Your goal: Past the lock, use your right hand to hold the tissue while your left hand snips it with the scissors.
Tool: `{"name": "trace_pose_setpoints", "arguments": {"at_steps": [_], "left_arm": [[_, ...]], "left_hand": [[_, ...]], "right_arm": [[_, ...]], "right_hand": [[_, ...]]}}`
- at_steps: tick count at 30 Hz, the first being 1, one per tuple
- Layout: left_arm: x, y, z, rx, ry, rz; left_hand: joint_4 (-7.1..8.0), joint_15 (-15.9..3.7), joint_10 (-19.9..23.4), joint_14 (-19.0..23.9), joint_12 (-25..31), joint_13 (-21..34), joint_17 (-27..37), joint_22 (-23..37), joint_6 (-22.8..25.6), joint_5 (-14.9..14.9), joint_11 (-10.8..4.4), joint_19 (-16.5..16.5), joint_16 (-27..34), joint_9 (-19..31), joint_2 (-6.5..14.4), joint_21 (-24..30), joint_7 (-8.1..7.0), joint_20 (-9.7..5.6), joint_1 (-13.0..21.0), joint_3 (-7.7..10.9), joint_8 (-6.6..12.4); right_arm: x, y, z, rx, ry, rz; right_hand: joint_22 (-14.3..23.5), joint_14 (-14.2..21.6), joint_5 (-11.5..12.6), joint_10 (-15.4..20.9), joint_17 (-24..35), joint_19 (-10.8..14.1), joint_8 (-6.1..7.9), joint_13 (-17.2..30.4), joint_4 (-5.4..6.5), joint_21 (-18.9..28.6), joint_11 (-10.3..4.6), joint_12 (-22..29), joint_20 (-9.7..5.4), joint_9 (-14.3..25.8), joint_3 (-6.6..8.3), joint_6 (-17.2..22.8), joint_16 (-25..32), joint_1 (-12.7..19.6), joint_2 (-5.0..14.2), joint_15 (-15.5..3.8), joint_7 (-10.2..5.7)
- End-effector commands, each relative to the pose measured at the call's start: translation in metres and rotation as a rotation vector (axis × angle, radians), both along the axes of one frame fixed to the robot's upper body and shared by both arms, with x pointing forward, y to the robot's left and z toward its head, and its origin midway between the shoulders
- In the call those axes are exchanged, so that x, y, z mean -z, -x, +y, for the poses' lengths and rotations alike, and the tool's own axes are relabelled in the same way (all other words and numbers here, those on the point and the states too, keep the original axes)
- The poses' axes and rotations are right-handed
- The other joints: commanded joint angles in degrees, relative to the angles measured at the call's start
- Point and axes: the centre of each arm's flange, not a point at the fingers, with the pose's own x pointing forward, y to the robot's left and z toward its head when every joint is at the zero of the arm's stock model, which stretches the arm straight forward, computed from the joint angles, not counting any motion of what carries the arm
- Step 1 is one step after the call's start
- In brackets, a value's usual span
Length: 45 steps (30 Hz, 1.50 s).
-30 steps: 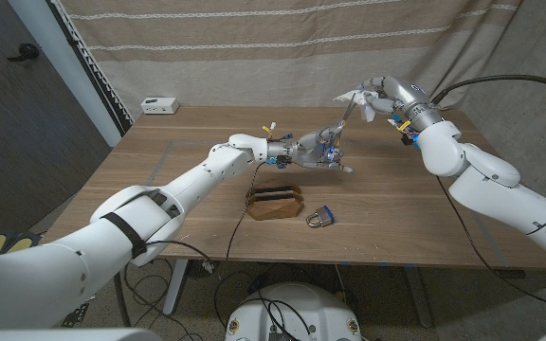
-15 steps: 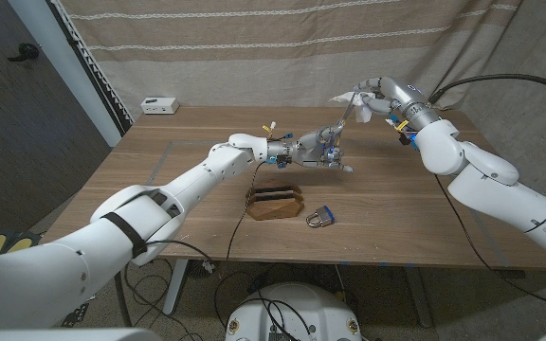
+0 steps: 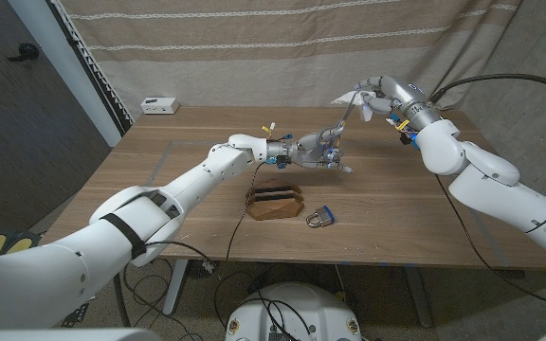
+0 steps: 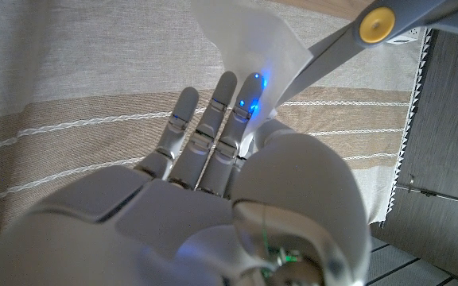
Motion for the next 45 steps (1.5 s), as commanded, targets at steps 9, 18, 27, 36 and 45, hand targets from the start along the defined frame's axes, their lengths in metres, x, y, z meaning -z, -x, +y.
{"name": "trace_pose_setpoints", "arguments": {"at_steps": [9, 18, 27, 36, 45], "left_arm": [[-0.002, -0.001, -0.002, 0.033, 0.041, -0.013], [-0.002, 0.0, -0.001, 0.028, 0.041, -0.011], [-0.001, 0.001, 0.0, 0.049, 0.006, -0.013], [0.002, 0.004, 0.004, 0.046, 0.02, -0.01], [0.001, 0.01, 0.013, 0.013, 0.029, -0.05]], "left_hand": [[-0.11, -7.16, 6.5, -0.2, 0.3, 0.3, 1.2, 0.4, 0.3, 0.1, -6.27, 0.0, 0.4, -0.2, 7.2, 0.6, -1.47, -0.66, 4.9, 2.34, -1.0], [-1.17, -7.13, 3.6, -2.9, 0.2, 0.4, 3.5, 1.3, -1.9, -2.8, -6.06, -1.4, 1.3, 1.8, 15.5, 2.2, -1.77, 0.2, 14.5, 9.87, -0.68], [6.02, -7.07, -1.1, -5.8, 0.1, 0.4, 3.5, 2.9, -7.7, -6.2, -5.91, -3.8, 2.2, 12.8, 15.4, 4.9, -1.41, 0.88, 14.6, 22.07, 4.17], [6.75, -7.11, -1.4, -6.1, 0.2, 0.4, 3.1, 2.9, -8.2, -6.8, -5.99, -4.3, 2.0, 12.9, 14.9, 5.2, -1.54, 0.65, 14.5, 24.06, 4.24], [6.8, -7.1, -1.2, -5.9, 0.2, 0.4, 2.8, 2.7, -7.1, -7.5, -6.09, -4.5, 1.6, 11.5, 14.1, 5.5, -1.59, 0.65, 14.7, 25.8, 4.04]], "right_arm": [[-0.001, 0.0, 0.006, -0.018, 0.012, 0.003], [-0.003, 0.003, 0.004, 0.002, 0.009, -0.008], [-0.002, 0.003, 0.002, 0.021, 0.007, -0.004], [-0.001, 0.001, 0.001, 0.032, 0.007, 0.002], [-0.003, 0.001, 0.003, 0.038, 0.004, -0.003]], "right_hand": [[0.2, 0.2, 0.8, 1.9, 0.2, 0.1, 0.26, -0.2, -0.23, -0.2, -0.9, 0.4, -6.85, 0.1, -0.47, 0.6, -0.1, 0.3, 0.07, -7.1, 0.38], [0.2, 0.3, 0.9, 1.9, 0.3, 0.2, 0.29, 0.0, -0.33, -0.3, -0.99, 0.5, -6.89, 0.0, -0.61, 0.7, -0.1, 0.4, 0.07, -7.1, 0.38], [0.2, 0.3, 1.0, 1.9, 0.3, 0.1, 0.28, -0.1, -0.41, -0.5, -0.94, 0.5, -6.9, 0.0, -0.77, 0.8, -0.2, 0.4, 0.09, -7.1, 0.44], [0.3, 0.2, 1.1, 1.8, 0.3, 0.1, 0.26, -0.1, -0.47, -0.5, -0.98, 0.5, -6.86, 0.0, -0.86, 0.8, -0.3, 0.5, 0.08, -7.1, 0.4], [0.3, 0.2, 1.1, 1.8, 0.3, 0.1, 0.22, -0.2, -0.47, -0.6, -1.06, 0.5, -6.85, 0.0, -0.95, 0.8, -0.3, 0.5, 0.16, -7.1, 0.39]]}}
